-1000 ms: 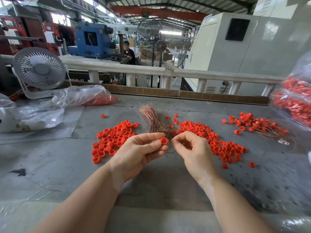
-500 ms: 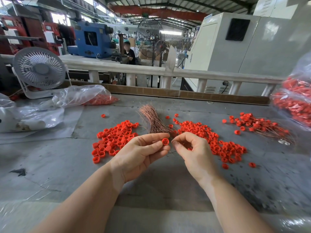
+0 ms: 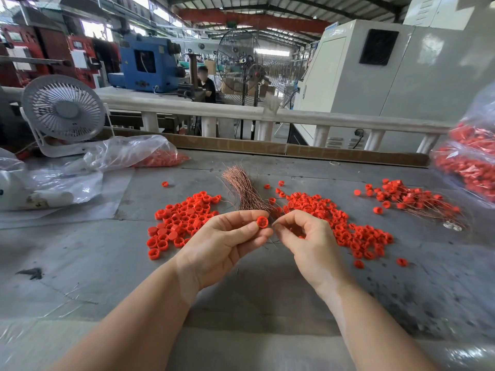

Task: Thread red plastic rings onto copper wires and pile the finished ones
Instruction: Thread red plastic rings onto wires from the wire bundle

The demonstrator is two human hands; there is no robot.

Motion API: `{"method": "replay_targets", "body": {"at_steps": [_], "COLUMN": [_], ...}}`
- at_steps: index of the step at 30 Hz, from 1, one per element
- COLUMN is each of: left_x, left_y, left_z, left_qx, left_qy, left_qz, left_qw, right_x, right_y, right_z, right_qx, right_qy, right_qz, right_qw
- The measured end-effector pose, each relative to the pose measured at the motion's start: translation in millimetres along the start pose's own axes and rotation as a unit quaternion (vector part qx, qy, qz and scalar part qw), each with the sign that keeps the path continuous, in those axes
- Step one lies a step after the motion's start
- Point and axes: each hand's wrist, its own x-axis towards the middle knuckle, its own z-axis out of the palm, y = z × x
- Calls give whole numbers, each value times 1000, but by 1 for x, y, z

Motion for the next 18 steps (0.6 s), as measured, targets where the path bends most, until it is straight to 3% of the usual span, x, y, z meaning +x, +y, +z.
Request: {"method": "replay_targets", "body": {"at_steps": [18], "left_x": [0], "left_y": [0], "left_z": [2], "left_qx": [-21], "left_qy": [-2], "left_qz": [10], "left_qw": [1000], "right_x": [-1], "right_y": [-7], "right_z": [0], "right_qx": [87], "right_qy": [-33], "right_qz": [58], "right_qw": [994]}}
